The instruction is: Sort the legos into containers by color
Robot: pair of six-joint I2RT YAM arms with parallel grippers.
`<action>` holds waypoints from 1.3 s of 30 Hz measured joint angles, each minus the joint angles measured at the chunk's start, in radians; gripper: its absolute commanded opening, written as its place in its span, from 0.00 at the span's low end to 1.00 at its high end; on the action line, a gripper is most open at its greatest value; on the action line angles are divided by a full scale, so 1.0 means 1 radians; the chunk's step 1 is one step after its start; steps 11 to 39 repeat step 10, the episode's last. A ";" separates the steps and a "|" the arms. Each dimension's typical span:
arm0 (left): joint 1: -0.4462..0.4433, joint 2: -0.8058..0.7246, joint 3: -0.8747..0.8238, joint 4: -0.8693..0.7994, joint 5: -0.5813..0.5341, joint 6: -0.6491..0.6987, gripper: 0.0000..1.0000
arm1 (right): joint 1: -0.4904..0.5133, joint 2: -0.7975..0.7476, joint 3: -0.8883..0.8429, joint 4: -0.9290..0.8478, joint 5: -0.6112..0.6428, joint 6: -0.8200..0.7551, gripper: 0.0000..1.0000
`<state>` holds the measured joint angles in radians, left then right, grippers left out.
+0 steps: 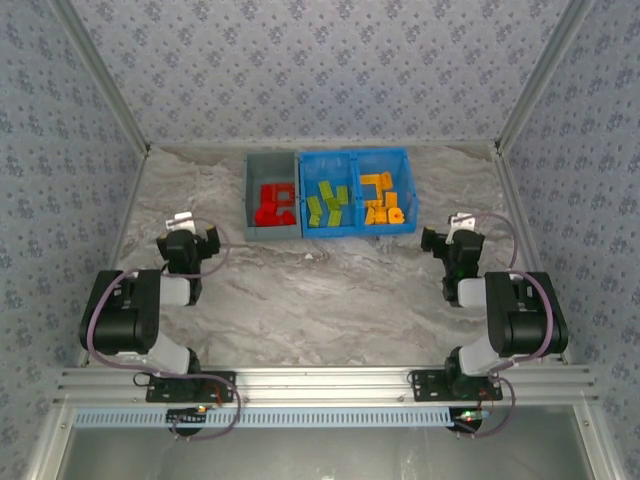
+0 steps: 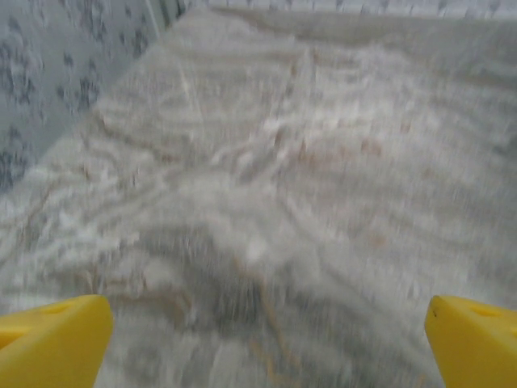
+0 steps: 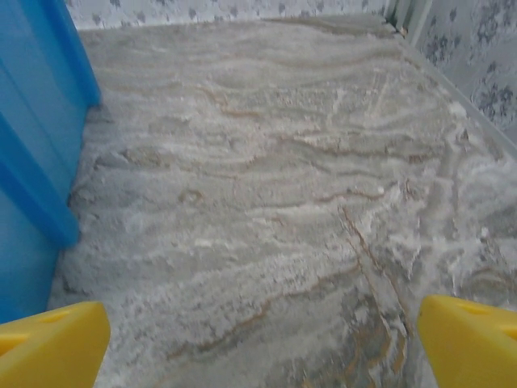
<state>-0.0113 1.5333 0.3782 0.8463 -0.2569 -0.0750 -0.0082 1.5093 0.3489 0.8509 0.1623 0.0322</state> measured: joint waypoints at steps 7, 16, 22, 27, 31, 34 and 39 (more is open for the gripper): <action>0.005 0.000 0.006 -0.004 0.011 0.000 0.99 | 0.005 0.001 0.003 -0.002 0.022 0.000 1.00; 0.005 0.000 0.006 -0.006 0.011 0.000 0.99 | 0.004 0.002 0.003 -0.002 0.026 0.000 1.00; 0.005 0.000 0.006 -0.006 0.011 0.000 0.99 | 0.004 0.002 0.003 -0.002 0.026 0.000 1.00; 0.005 0.000 0.006 -0.006 0.011 0.000 0.99 | 0.004 0.002 0.003 -0.002 0.026 0.000 1.00; 0.005 0.000 0.006 -0.006 0.011 0.000 0.99 | 0.004 0.002 0.003 -0.002 0.026 0.000 1.00; 0.005 0.000 0.006 -0.006 0.011 0.000 0.99 | 0.004 0.002 0.003 -0.002 0.026 0.000 1.00; 0.005 0.000 0.006 -0.006 0.011 0.000 0.99 | 0.004 0.002 0.003 -0.002 0.026 0.000 1.00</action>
